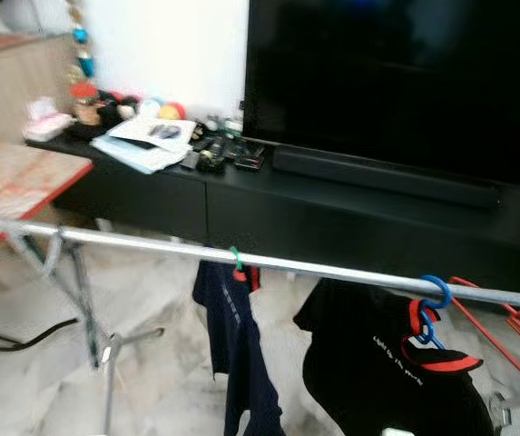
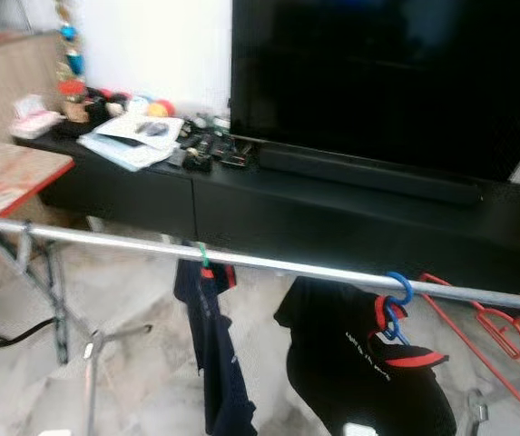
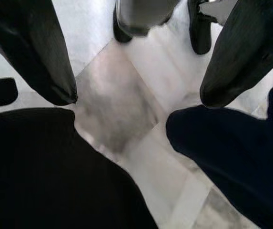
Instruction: Hang hanger
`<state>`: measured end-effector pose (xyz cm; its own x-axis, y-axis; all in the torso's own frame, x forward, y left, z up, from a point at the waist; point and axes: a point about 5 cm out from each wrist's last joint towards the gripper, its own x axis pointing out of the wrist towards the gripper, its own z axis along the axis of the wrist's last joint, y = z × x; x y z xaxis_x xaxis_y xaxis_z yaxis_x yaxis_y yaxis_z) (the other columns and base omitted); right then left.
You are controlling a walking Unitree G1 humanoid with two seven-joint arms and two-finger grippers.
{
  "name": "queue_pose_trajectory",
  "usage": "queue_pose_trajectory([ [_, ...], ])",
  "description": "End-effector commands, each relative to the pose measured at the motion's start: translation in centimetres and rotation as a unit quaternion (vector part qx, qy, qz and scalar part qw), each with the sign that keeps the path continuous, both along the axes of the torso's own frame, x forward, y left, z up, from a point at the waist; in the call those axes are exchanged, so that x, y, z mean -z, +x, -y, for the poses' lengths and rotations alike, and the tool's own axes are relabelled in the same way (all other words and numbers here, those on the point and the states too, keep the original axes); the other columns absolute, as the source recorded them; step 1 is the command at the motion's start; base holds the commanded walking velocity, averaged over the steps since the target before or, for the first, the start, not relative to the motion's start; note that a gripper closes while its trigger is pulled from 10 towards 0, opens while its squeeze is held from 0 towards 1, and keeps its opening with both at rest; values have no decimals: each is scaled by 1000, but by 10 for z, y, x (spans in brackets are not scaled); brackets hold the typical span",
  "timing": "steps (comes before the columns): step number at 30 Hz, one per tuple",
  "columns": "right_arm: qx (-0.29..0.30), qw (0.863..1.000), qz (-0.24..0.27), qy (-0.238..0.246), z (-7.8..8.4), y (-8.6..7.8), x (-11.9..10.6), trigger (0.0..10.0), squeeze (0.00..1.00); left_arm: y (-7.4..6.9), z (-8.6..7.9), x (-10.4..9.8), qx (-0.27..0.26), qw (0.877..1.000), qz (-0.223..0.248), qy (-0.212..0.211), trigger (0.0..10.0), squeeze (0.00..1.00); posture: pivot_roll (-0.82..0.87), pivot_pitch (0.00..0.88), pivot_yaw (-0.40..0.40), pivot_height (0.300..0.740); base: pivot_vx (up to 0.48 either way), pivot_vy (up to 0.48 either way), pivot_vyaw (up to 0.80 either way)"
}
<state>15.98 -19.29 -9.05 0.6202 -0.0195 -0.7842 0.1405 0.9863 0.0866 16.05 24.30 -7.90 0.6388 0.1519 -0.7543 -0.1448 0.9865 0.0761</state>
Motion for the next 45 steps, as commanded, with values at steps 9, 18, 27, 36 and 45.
queue_pose_trajectory([
  [9, 61, 997, 36, -15, 13, -6, -2, 10000, 0, -11, 3, 6, 4, 1000, -18, -2, 10000, 0, -23, 0, -20, 740, 0, 0, 0],
  [18, 122, 989, 72, -37, 19, -7, -6, 10000, 0, -13, 5, 7, 9, 1000, -21, -4, 10000, 0, -54, 0, -29, 740, 0, 0, 0],
  [27, 148, 943, 281, -101, 36, 3, -59, 10000, 0, -13, 4, 7, 10, 1000, -21, -5, 10000, 0, -67, 0, -34, 740, 0, 0, 0],
  [36, 160, 920, 335, -124, 43, -11, -88, 10000, 0, -14, 3, 6, 10, 1000, -21, -3, 10000, 0, -74, 0, -34, 740, 0, 0, 0],
  [45, 110, 898, 400, -143, 67, 52, -150, 10000, 0, -12, 3, 6, 10, 1000, -20, -4, 10000, 0, -77, 0, -29, 740, 0, 0, 0],
])
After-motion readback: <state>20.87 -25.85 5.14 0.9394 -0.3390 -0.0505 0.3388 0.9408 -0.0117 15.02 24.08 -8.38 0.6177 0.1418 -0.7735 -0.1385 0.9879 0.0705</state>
